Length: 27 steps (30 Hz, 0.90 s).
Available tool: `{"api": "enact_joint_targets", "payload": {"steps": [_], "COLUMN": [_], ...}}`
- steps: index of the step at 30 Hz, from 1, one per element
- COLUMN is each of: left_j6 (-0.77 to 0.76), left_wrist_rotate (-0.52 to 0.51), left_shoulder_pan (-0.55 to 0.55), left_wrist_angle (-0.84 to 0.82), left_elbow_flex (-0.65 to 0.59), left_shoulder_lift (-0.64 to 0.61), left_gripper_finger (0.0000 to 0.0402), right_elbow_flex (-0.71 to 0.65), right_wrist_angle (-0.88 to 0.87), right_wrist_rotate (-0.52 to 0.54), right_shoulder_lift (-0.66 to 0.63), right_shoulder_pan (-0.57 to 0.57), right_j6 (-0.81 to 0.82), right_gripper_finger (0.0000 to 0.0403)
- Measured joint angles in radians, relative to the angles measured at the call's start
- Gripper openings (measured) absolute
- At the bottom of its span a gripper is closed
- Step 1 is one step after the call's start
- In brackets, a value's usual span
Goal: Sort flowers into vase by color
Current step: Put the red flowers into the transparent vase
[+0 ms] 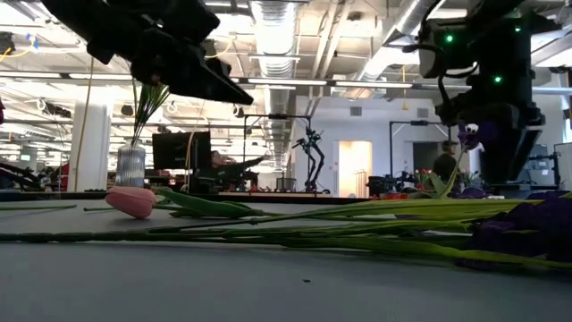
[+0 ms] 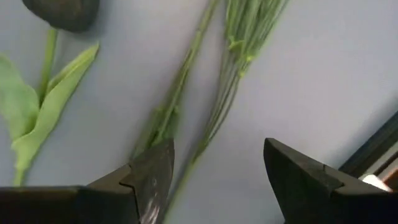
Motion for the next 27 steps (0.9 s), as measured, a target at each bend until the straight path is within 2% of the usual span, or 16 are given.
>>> {"api": "enact_joint_targets", "payload": {"steps": [4,7,11,17,22,27], "left_j6": [-0.148,-0.169,-0.197,-0.198,-0.203,-0.177], "left_wrist_rotate": [-0.004,-0.018,-0.107,-0.222,-0.238,-0.241], "left_shoulder_pan": [-0.015,-0.059,-0.119,-0.181,-0.192,-0.191], "left_wrist_angle": [-0.061,-0.06,-0.019,-0.002,-0.002,0.004], "left_elbow_flex": [-0.001,-0.001,0.001,0.0,0.0,0.0], "left_shoulder_lift": [0.002,0.018,0.013,0.009,0.009,0.009], "left_gripper_finger": [0.0187,0.0187,0.0187,0.0187,0.0187,0.0187], "right_elbow_flex": [-0.042,-0.112,-0.202,-0.251,-0.252,-0.254], "right_wrist_angle": [0.055,0.136,0.199,0.244,0.27,0.313], "right_wrist_rotate": [0.047,0.05,0.047,0.051,0.041,0.03], "right_shoulder_lift": [0.0,0.0,0.0,-0.004,-0.002,-0.004], "right_shoulder_pan": [0.002,0.001,0.002,-0.005,-0.005,-0.005], "right_j6": [-0.009,-0.012,-0.019,-0.013,-0.008,0.062], "right_gripper_finger": [0.0274,0.0274,0.0274,0.0258,0.0189,0.0075]}}
